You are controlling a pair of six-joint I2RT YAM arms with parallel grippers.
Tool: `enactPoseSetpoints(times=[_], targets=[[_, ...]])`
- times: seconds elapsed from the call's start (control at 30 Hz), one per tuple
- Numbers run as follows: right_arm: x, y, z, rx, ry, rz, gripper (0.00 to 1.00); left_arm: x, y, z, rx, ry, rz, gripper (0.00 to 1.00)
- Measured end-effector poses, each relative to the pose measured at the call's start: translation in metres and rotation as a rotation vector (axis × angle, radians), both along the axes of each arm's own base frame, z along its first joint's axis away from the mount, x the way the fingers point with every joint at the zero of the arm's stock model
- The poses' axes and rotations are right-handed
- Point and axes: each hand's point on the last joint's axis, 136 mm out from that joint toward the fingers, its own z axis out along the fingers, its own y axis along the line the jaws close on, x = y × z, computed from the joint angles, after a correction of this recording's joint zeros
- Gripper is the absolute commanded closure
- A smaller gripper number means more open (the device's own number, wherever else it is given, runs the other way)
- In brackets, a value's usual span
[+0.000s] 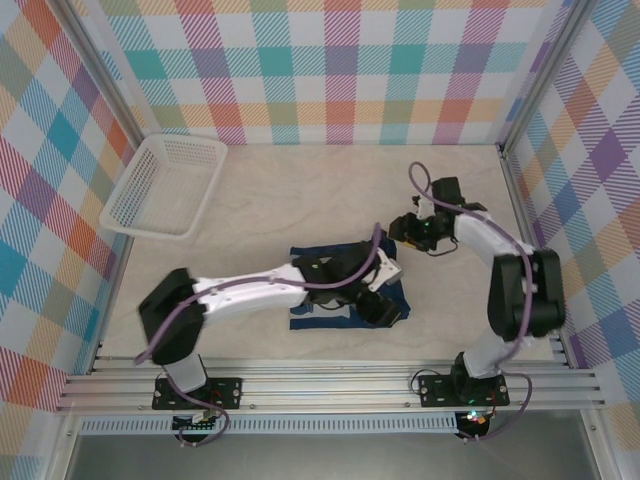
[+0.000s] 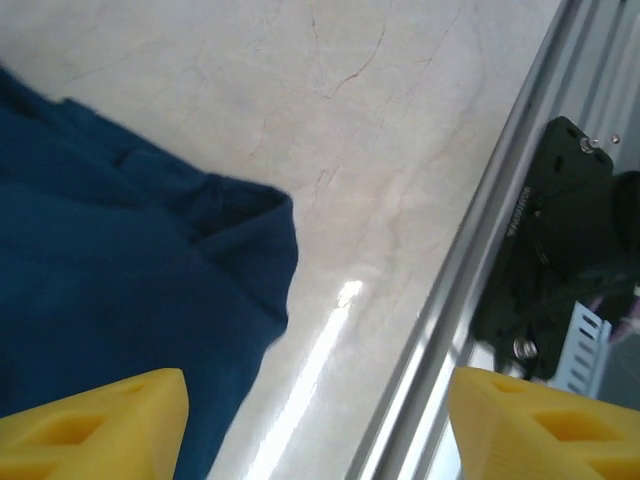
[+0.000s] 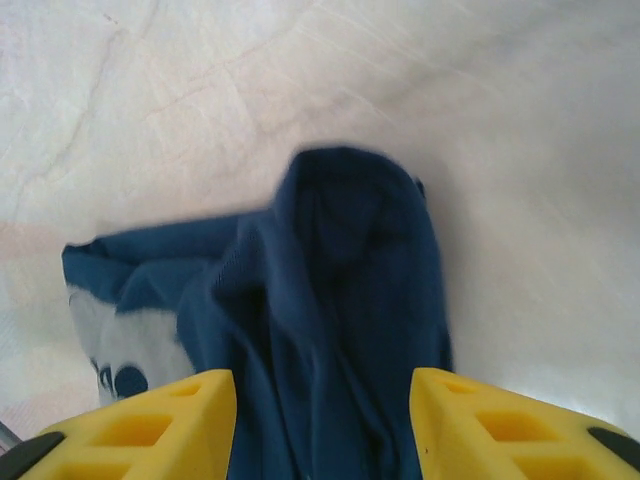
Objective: Fold the inside-out t-shirt
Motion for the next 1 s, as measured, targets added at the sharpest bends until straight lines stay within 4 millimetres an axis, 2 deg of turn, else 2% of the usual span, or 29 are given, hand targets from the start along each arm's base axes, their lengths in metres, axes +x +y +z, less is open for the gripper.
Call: enactPoseSetpoints(times=[0.07, 0.13, 0.17, 0.23, 0.3, 0.4, 0.53, 0.63, 0.73, 0.83, 1.0], targets=[[-0.025, -0.008, 0.007, -0.012, -0.012, -0.021, 0.44, 0.009, 0.026, 0.018, -0.032, -0.017, 0.059, 0.25], [-0.053, -0.009, 0.007, -0.016, 0.003, -0.021, 0.42, 0.033, 0.053, 0.026, -0.053, -0.016, 0.157, 0.25], [-0.067, -0.008, 0.003, -0.021, 0.022, -0.018, 0.42, 0.052, 0.070, 0.025, -0.054, -0.006, 0.228, 0.24], [-0.094, -0.004, -0.006, -0.033, 0.072, -0.007, 0.41, 0.085, 0.095, 0.015, -0.035, 0.027, 0.353, 0.24], [-0.118, -0.001, -0.015, -0.046, 0.122, 0.002, 0.41, 0.113, 0.118, -0.007, 0.009, 0.069, 0.462, 0.25], [-0.142, -0.001, -0.024, -0.068, 0.175, 0.000, 0.42, 0.128, 0.128, -0.042, 0.092, 0.137, 0.517, 0.25], [-0.153, -0.003, -0.035, -0.096, 0.212, -0.014, 0.47, 0.143, 0.120, -0.066, 0.134, 0.181, 0.525, 0.25], [-0.157, -0.004, -0.048, -0.115, 0.258, -0.022, 0.60, 0.158, 0.115, -0.077, 0.144, 0.197, 0.535, 0.26], [-0.155, -0.006, -0.060, -0.136, 0.294, -0.028, 0.74, 0.170, 0.121, -0.090, 0.165, 0.217, 0.562, 0.26], [-0.153, -0.007, -0.068, -0.157, 0.305, -0.026, 0.84, 0.171, 0.135, -0.103, 0.201, 0.252, 0.591, 0.26], [-0.143, -0.015, -0.072, -0.214, 0.293, -0.029, 0.94, 0.162, 0.151, -0.116, 0.241, 0.281, 0.609, 0.27]])
